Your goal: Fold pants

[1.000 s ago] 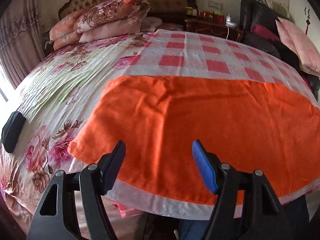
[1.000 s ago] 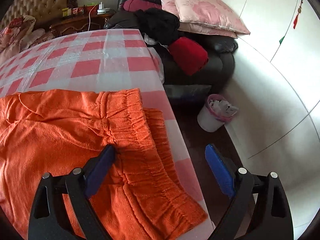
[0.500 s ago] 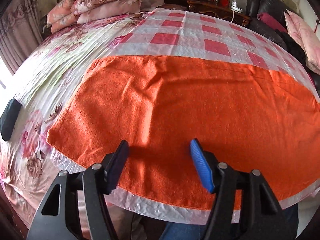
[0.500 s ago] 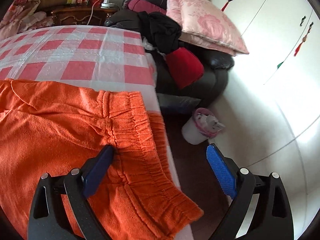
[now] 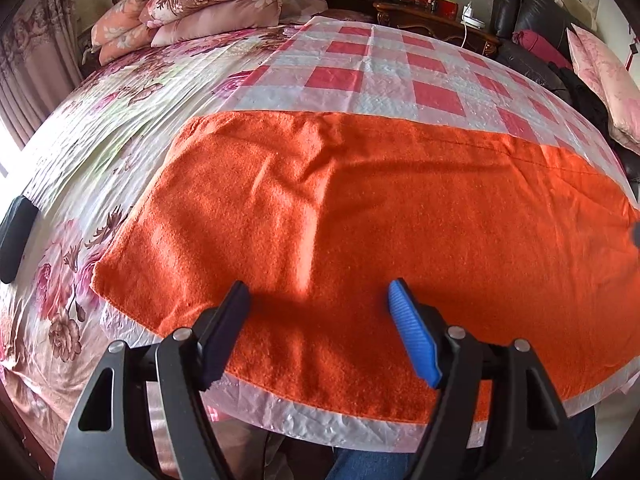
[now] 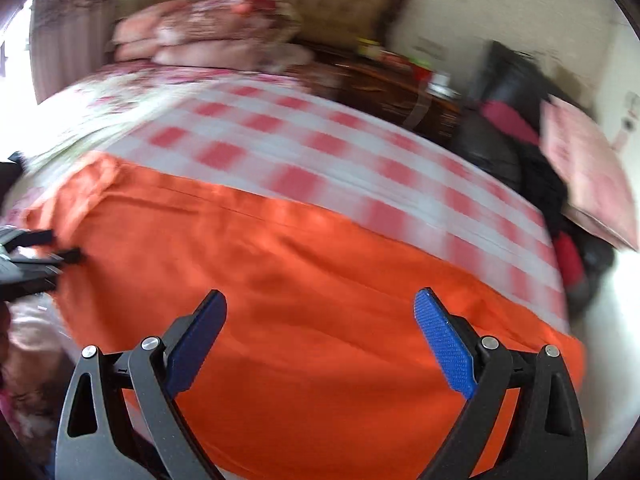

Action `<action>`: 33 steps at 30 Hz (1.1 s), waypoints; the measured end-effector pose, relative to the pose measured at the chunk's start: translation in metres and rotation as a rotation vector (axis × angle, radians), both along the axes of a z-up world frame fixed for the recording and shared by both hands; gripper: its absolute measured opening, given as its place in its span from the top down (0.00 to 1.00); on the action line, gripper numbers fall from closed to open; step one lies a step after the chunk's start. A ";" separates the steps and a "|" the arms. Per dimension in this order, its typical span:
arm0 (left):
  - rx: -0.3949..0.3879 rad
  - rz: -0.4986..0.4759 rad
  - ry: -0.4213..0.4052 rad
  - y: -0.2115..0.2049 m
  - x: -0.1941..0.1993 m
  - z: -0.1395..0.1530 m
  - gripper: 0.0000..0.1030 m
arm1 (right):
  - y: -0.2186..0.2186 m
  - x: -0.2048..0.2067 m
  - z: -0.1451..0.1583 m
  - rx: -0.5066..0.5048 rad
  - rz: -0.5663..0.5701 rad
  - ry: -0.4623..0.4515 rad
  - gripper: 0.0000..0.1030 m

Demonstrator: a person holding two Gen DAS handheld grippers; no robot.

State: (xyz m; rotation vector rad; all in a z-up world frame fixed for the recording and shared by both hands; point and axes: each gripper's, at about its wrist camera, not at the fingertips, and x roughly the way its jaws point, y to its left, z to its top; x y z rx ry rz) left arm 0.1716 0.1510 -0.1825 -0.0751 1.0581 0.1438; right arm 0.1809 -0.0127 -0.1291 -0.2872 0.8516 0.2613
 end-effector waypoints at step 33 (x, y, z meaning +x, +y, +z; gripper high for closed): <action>-0.026 0.001 0.009 0.037 0.016 0.002 0.36 | 0.172 0.094 -0.055 -0.049 0.181 0.086 0.51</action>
